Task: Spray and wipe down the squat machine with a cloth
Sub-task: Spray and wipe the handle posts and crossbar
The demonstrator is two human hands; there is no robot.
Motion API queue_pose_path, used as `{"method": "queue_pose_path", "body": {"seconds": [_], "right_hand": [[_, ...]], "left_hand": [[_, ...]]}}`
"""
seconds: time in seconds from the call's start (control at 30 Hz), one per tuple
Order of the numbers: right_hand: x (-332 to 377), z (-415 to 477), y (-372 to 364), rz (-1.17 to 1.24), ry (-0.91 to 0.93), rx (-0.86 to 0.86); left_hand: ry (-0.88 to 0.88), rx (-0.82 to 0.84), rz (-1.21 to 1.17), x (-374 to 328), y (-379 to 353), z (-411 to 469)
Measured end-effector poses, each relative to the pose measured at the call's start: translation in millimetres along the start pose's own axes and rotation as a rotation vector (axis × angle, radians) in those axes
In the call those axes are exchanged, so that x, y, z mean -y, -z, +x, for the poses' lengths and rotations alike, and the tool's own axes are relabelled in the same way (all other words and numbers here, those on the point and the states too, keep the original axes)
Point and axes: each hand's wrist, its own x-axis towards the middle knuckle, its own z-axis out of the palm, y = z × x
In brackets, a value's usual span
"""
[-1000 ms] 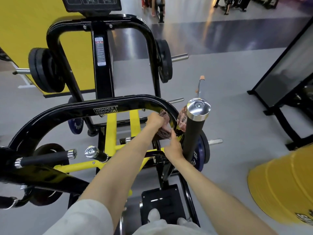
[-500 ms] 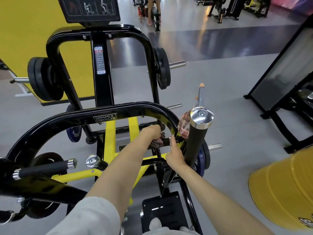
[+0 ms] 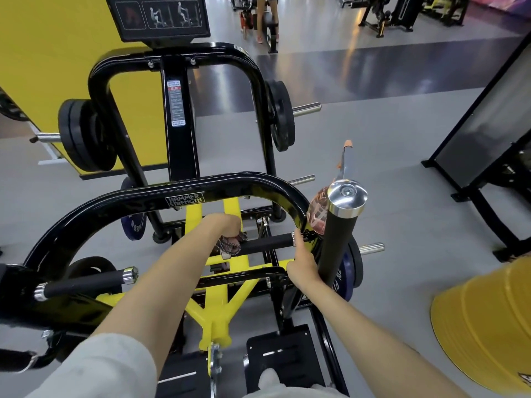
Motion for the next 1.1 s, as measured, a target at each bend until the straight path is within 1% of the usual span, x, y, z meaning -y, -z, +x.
{"method": "queue_pose_path", "body": {"seconds": [0.1,0.13,0.17,0.2,0.23,0.4,0.53,0.63,0.87,0.97,1.03,1.1], "right_hand": [[-0.2,-0.9,-0.3,0.008,-0.009,0.005],[-0.7,-1.1,-1.0,0.009,-0.009,0.006],[-1.0,-1.5,-1.3,0.007,-0.005,0.007],[-1.0,-1.9,-1.6,0.003,-0.001,0.008],[-0.5,-2.6,-1.6,-0.006,0.001,0.009],[0.2,-5.5,-0.3,-0.009,0.011,-0.005],[9.0,-12.7,2.8,0.014,0.040,-0.021],[14.2,-17.0,5.6,0.019,0.041,-0.023],[25.4,-24.0,9.8,-0.041,-0.028,-0.018],[27.8,-25.3,10.2,-0.035,-0.025,-0.019],[28.3,-25.5,10.7,-0.047,-0.017,-0.038],[30.6,-27.7,12.3,-0.054,-0.018,-0.039]], "left_hand": [[0.041,-0.009,-0.019,-0.2,4.7,-10.2],[0.076,-0.054,0.035,-0.5,9.6,-15.9],[0.116,-0.119,0.037,-0.7,13.9,-20.3],[0.106,-0.185,0.078,-0.5,15.9,-21.1],[0.097,-0.212,0.048,-0.5,16.7,-20.3],[0.059,-0.144,-0.020,-24.2,6.6,-1.7],[0.078,-0.193,-0.150,-50.6,3.6,5.7],[0.050,-0.251,-0.204,-68.0,8.8,7.8],[-0.038,-0.371,-0.537,-114.5,19.8,11.5],[-0.067,-0.410,-0.674,-113.9,12.9,15.9],[-0.060,-0.444,-0.822,-107.7,3.4,22.9],[-0.096,-0.510,-0.962,-105.2,-7.3,19.1]]}}
